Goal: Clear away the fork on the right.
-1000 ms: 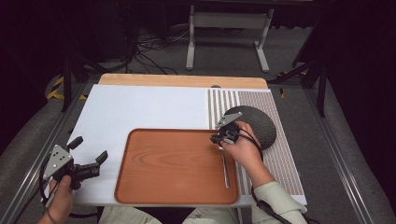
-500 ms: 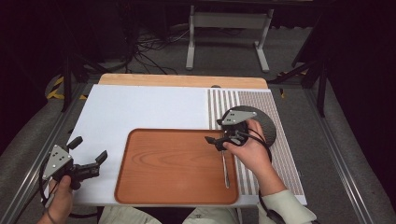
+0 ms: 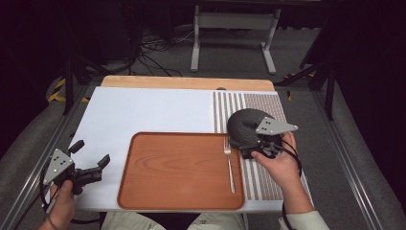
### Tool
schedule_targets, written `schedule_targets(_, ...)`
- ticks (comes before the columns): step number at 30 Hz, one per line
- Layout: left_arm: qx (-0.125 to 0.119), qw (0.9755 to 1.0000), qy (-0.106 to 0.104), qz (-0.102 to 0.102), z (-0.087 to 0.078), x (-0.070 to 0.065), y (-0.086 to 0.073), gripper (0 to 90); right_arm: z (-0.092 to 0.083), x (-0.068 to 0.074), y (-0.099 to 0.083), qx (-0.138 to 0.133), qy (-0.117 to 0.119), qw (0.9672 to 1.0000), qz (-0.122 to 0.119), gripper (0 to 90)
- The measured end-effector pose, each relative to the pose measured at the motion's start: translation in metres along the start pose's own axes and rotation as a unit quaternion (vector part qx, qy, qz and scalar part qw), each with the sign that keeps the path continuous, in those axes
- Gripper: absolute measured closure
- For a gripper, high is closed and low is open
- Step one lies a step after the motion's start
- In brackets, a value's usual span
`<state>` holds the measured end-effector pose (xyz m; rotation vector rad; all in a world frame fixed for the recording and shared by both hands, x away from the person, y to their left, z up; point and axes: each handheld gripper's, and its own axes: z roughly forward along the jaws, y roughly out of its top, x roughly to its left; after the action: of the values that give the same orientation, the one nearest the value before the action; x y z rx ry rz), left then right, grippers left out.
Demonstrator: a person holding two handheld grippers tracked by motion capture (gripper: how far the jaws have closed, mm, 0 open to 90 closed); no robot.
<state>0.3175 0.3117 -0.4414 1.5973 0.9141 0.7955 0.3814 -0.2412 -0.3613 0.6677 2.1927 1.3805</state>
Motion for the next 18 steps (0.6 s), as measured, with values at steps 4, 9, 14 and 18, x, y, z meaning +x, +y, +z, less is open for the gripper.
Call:
schedule_targets(4, 0.001, 1.0000, 0.000, 0.000, 0.000, 0.000, 0.000, 0.1, -0.015, -0.005, -0.011, -0.021, -0.010, 0.9997, 0.010, 15.1)
schedule_targets(9, 0.001, 1.0000, 0.000, 0.000, 0.000, 0.000, 0.000, 0.1, -0.026, -0.008, -0.023, -0.037, -0.019, 0.9989, 0.019, 15.0)
schedule_targets(14, 0.000, 1.0000, 0.000, -0.001, 0.000, 0.000, 0.000, 0.1, -0.037, -0.012, -0.042, -0.062, -0.034, 0.9969, 0.035, 14.9)
schedule_targets(18, -0.001, 1.0000, 0.003, -0.003, 0.000, 0.001, -0.001, 0.1, -0.042, -0.014, -0.055, -0.068, -0.038, 0.9959, 0.046, 14.8)
